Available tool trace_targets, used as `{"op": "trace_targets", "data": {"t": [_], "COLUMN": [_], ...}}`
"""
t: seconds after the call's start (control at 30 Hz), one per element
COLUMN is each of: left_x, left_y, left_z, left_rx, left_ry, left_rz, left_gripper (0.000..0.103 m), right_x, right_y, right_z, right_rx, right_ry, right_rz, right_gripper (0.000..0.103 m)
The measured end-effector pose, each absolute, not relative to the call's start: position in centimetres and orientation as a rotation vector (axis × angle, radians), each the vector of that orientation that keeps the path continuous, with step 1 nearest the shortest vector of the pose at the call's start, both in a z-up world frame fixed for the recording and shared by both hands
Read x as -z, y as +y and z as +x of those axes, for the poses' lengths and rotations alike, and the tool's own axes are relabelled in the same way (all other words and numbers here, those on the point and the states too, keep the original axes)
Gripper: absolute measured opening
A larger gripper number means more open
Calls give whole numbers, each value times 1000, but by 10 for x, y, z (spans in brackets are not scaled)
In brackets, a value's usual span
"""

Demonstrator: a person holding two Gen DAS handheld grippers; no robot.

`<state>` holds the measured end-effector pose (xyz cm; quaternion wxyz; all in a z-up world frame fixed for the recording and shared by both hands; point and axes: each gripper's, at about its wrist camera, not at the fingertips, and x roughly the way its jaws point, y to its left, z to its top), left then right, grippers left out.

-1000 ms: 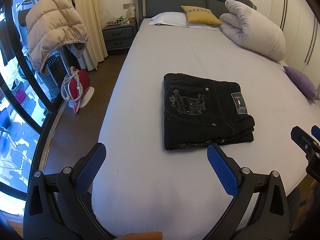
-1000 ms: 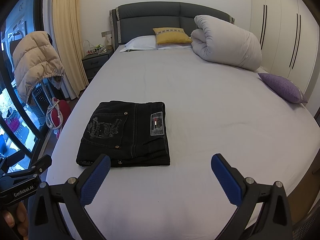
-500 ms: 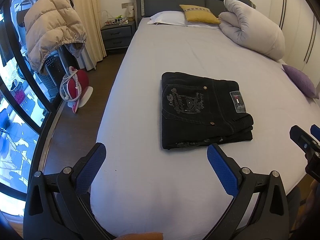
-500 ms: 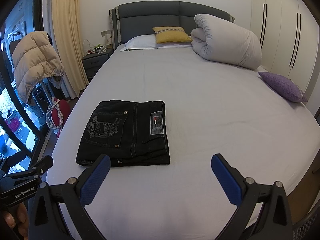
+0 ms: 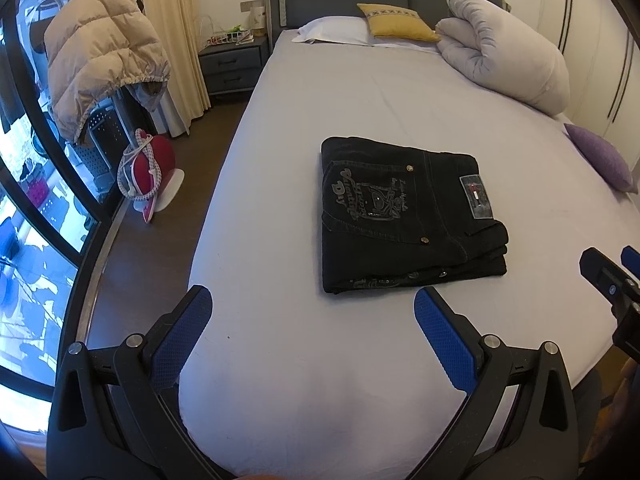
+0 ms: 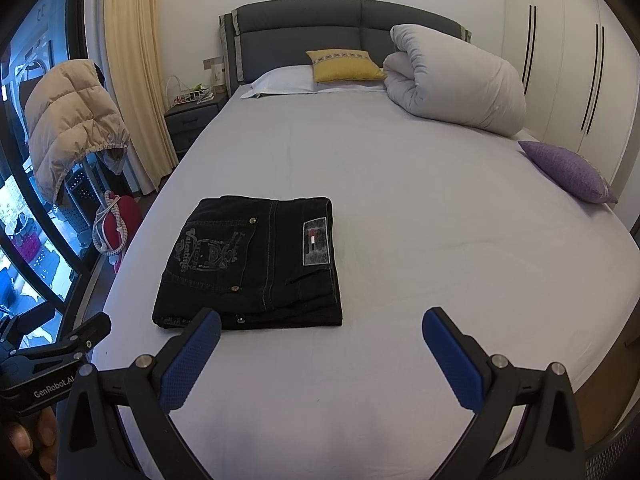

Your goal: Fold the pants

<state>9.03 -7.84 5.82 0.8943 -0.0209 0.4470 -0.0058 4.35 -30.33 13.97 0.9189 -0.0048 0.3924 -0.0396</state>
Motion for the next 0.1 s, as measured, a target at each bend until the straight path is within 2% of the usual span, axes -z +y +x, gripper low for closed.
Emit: {"op": "trace_targets", "data": {"t": [0.1], "left_x": [-58], "left_y": [-80], "left_z": [91], "left_rx": [15], "left_ry": [925], "left_rz": [-41], "left_gripper": [103], "right_x": [-140], "right_y": [-305], "right_z": [45], "right_rx": [81], "right_ry": [813], "right_rz": [-10], "right_gripper": [103]}}
